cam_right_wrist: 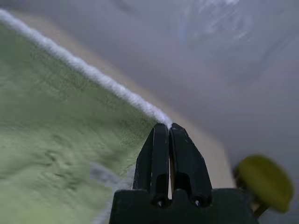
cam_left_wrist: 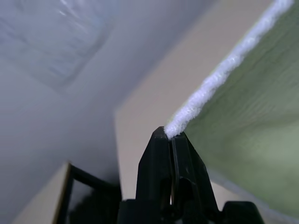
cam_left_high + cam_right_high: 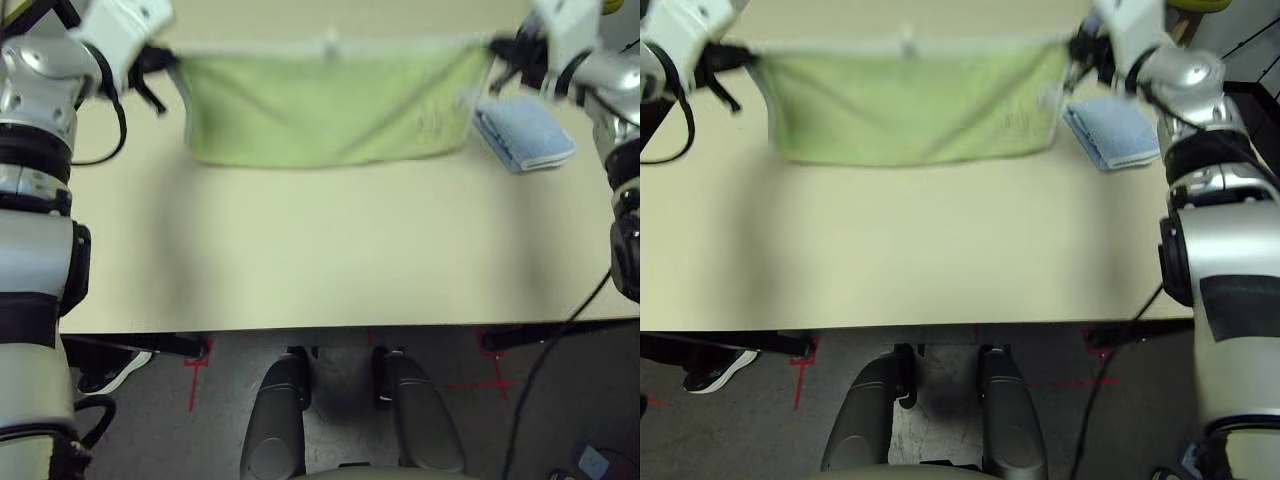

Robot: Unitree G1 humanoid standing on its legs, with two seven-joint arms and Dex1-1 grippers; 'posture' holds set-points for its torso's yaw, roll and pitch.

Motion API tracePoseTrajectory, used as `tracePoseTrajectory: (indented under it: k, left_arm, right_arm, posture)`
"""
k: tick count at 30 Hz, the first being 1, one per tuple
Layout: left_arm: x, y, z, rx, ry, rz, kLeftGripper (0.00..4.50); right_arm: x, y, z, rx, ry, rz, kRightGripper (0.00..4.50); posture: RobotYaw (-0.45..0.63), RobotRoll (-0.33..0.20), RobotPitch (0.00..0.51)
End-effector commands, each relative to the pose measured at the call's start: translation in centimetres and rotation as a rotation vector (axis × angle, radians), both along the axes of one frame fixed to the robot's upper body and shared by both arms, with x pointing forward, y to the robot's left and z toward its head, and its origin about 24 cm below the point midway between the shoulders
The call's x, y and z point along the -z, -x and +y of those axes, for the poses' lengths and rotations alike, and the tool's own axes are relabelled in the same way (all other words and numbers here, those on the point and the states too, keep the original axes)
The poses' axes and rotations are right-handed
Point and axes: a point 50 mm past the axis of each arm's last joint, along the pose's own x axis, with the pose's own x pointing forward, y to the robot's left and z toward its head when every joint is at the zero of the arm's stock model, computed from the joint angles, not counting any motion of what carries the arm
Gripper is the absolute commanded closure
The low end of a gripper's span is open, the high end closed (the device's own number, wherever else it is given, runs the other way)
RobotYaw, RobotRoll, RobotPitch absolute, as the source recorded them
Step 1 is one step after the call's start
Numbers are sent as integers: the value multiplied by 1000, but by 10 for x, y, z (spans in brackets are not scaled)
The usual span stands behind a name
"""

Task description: Fold the towel and set it aside.

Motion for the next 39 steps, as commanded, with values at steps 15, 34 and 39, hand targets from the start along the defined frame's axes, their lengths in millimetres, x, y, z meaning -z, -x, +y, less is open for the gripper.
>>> tracePoseTrajectory:
  k: [15,34,39]
  left_arm:
    - [117,32,38,277,-452,1062,4481]
    - [129,60,32,424,-448,1310,4481]
    - [132,72,29,450,-394,1398,4481]
  right_arm:
    - [124,16,-17,-443,538,826,4500]
    - [144,49,-39,-602,818,1250,4500]
    - [143,51,-38,-601,879,1260,4500]
  posture:
    - [-26,0,218]
    - [-23,0,226]
    - [-25,0,227]
